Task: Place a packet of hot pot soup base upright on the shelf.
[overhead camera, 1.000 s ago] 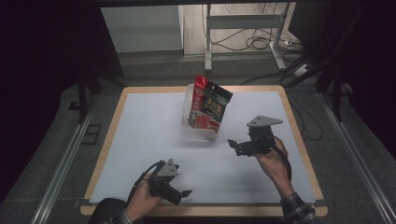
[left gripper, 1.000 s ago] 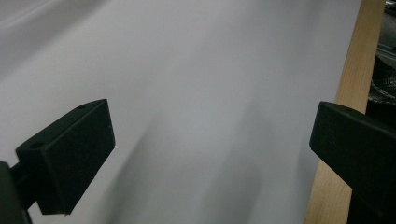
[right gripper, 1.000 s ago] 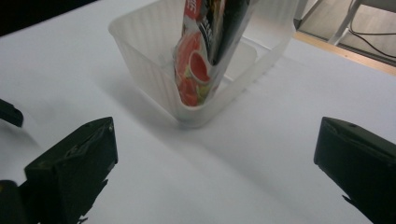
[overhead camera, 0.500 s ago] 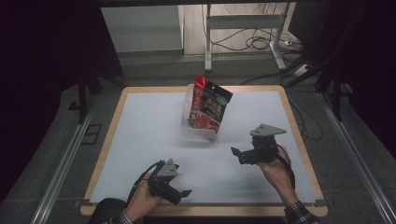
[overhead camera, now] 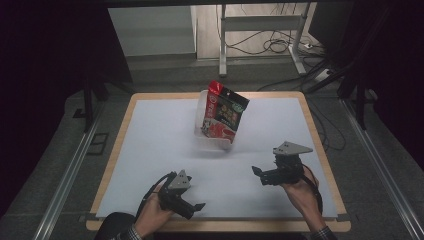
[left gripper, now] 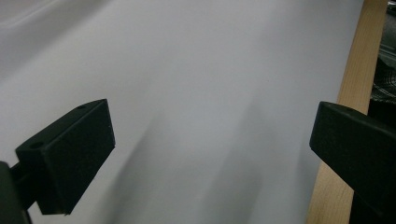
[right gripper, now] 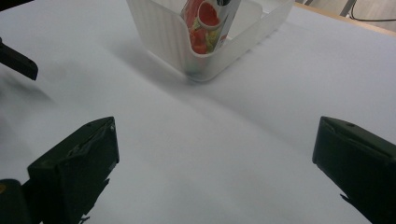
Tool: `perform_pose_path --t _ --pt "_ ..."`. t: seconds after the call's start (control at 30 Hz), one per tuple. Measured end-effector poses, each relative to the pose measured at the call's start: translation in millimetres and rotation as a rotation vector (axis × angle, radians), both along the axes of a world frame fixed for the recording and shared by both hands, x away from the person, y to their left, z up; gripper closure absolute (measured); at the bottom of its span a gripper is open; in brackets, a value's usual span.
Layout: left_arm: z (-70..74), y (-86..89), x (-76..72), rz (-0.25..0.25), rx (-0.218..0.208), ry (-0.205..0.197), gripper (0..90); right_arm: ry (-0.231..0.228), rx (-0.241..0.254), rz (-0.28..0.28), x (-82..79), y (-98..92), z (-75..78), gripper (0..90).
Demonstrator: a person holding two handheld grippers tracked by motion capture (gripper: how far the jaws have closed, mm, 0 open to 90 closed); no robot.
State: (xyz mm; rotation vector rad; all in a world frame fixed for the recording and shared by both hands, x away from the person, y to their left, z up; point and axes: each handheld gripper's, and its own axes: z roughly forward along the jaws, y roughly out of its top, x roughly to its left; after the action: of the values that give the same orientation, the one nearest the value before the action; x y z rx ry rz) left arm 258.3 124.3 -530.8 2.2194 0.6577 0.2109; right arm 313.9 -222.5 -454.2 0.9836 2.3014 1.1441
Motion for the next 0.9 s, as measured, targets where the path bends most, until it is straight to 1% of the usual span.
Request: perform_pose_path --t 0.37,0.57,0.73,0.9 --pt "-0.2 -0.3 0.1 0.004 0.004 0.000 0.0 -0.010 -0.008 -0.023 -19.2 -15.3 0.8 1.6" --pt "-0.2 -0.3 0.1 0.006 0.006 -0.002 0.0 -0.017 0.001 -0.045 -30.1 -27.3 -1.2 2.7" --pt "-0.6 -0.8 0.0 0.007 0.005 -0.001 0.0 -0.026 -0.010 -0.056 -35.1 -33.6 -2.4 2.8" --pt "-0.6 -0.6 0.2 0.007 0.009 -0.001 0.0 -0.025 -0.016 -0.077 -40.3 -42.5 -6.4 2.8"
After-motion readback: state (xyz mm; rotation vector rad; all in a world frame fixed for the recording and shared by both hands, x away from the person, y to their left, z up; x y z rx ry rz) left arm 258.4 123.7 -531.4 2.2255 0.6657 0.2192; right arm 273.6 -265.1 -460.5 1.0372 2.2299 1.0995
